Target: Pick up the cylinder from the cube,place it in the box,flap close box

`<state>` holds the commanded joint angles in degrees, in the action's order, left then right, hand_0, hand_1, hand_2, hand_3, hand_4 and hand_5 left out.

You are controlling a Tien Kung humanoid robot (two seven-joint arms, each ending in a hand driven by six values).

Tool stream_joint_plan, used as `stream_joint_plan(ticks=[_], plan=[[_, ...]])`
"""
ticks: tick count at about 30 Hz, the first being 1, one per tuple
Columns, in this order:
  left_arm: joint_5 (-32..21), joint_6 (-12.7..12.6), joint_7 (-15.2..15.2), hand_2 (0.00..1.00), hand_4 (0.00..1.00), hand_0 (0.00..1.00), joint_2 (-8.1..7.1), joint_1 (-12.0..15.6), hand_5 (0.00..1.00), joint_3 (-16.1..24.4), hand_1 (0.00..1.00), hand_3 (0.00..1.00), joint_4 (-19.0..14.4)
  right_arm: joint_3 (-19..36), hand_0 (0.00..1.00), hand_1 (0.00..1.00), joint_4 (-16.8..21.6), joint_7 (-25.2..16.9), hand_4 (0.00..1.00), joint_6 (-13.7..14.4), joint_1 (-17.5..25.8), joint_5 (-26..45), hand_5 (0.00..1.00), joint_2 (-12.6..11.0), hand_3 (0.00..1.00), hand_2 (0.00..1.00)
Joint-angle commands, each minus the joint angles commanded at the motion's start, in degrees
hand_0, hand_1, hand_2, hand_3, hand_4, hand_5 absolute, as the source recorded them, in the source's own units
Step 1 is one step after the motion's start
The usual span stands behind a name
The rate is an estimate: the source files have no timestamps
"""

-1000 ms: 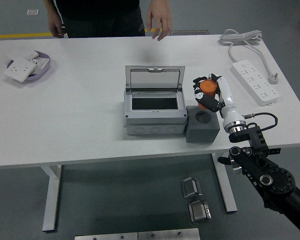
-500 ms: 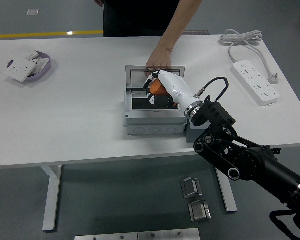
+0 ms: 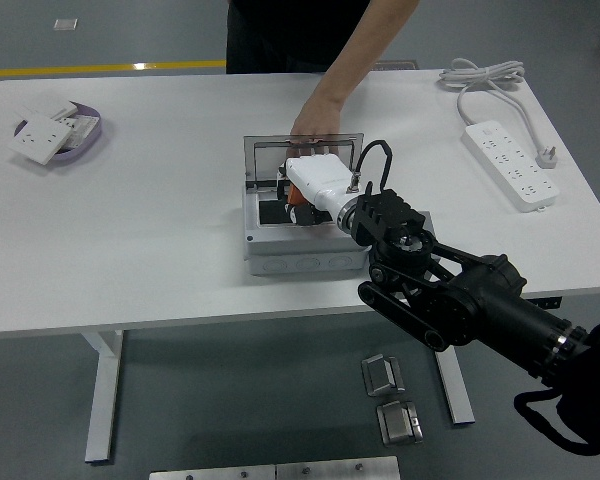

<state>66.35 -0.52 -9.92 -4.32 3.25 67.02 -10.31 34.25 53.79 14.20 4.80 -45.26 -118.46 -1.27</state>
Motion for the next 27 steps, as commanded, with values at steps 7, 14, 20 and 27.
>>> stream_joint_plan(ticks=[7, 14, 20, 27], plan=[[0.2, 0.0, 0.0, 0.625, 0.688, 0.609, -0.08, -0.2, 0.309, 0.0, 0.629, 0.664, 0.0, -0.5, 0.448, 0.487, -1.7, -0.4, 0.398, 0.3, -0.4, -1.1, 0.002, 1.0, 0.542, 0.516], [0.2, 0.0, 0.0, 0.624, 0.687, 0.609, -0.09, -0.3, 0.308, 0.0, 0.629, 0.664, 0.0, -0.7, 0.81, 0.719, -2.3, -1.0, 0.695, 1.0, -0.4, -1.3, 0.365, 1.3, 0.707, 0.714], [0.1, 0.0, 0.0, 0.624, 0.686, 0.609, -0.07, -0.3, 0.306, -0.1, 0.629, 0.664, 0.0, -0.8, 0.814, 0.718, -2.5, -1.4, 0.722, 1.6, -0.1, -1.0, 0.393, 1.2, 0.707, 0.713], [-0.3, 0.0, 0.2, 0.624, 0.685, 0.609, 0.14, -0.3, 0.305, -0.4, 0.629, 0.663, 0.0, -2.7, 0.812, 0.716, 1.2, -3.0, 0.723, 3.2, 0.4, 6.2, 0.393, -1.4, 0.706, 0.71]])
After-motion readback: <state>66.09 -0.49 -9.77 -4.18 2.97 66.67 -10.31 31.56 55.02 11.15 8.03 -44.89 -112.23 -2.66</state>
